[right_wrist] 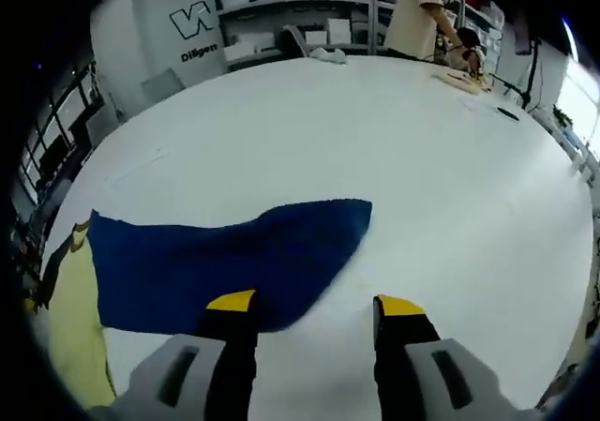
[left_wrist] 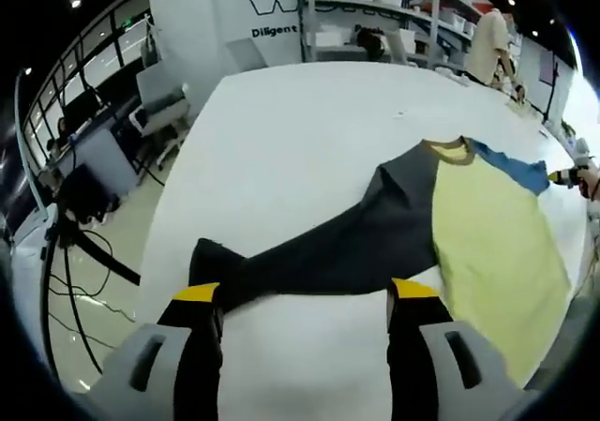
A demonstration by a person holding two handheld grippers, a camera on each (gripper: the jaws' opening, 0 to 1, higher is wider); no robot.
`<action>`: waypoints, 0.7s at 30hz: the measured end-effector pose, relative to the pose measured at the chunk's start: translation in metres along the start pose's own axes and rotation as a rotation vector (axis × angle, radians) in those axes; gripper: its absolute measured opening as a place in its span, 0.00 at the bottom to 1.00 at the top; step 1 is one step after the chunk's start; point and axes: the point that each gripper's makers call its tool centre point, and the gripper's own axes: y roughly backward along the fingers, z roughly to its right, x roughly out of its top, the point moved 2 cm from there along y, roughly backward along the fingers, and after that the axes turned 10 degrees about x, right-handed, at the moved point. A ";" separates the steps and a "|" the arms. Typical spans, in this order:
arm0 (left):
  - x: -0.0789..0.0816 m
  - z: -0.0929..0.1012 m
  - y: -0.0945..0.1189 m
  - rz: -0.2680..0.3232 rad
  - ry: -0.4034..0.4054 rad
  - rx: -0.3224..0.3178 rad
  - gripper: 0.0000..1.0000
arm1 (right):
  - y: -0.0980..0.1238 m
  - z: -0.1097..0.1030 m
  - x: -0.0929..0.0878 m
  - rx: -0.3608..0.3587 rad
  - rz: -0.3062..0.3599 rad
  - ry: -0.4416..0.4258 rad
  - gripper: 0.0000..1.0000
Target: Fold the garment on the visible template until the final outline fits inside the template.
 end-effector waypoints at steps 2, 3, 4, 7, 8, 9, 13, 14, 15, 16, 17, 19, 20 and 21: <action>-0.001 0.003 0.004 0.005 0.000 -0.011 0.70 | 0.000 -0.003 0.002 0.024 0.020 -0.008 0.43; -0.002 0.005 0.007 0.009 -0.005 -0.011 0.70 | -0.001 -0.008 0.002 0.058 0.027 -0.043 0.42; -0.003 0.007 0.008 0.011 -0.012 -0.010 0.70 | -0.001 -0.008 0.002 0.059 0.028 -0.048 0.42; -0.005 0.013 0.013 0.011 -0.022 -0.027 0.72 | -0.005 -0.009 0.003 0.065 0.032 -0.043 0.40; -0.005 0.016 0.016 0.014 -0.019 -0.040 0.73 | -0.008 -0.010 0.003 0.067 0.032 -0.034 0.39; -0.005 0.017 0.017 0.018 -0.016 -0.047 0.73 | -0.009 -0.010 0.002 0.066 0.030 -0.032 0.36; 0.000 0.016 0.021 0.040 0.010 -0.066 0.77 | -0.014 -0.011 0.002 0.070 0.037 -0.047 0.25; 0.000 0.017 0.022 0.045 0.010 -0.069 0.78 | -0.014 -0.012 0.002 0.074 0.035 -0.047 0.24; 0.000 0.018 0.025 0.051 0.011 -0.074 0.78 | -0.016 -0.013 0.002 0.074 0.035 -0.047 0.25; 0.001 0.019 0.026 0.056 0.005 -0.079 0.77 | -0.016 -0.014 0.002 0.075 0.033 -0.048 0.25; 0.001 0.018 0.026 0.060 0.005 -0.077 0.78 | -0.016 -0.015 0.004 0.080 0.040 -0.046 0.25; -0.001 0.016 0.028 0.061 0.007 -0.065 0.80 | -0.018 -0.015 0.005 0.078 0.037 -0.038 0.23; -0.001 0.017 0.029 0.069 0.005 -0.063 0.82 | -0.017 -0.014 0.003 0.060 0.019 -0.028 0.21; -0.002 0.019 0.030 0.069 0.001 -0.067 0.83 | -0.018 -0.013 0.003 0.050 0.011 -0.012 0.19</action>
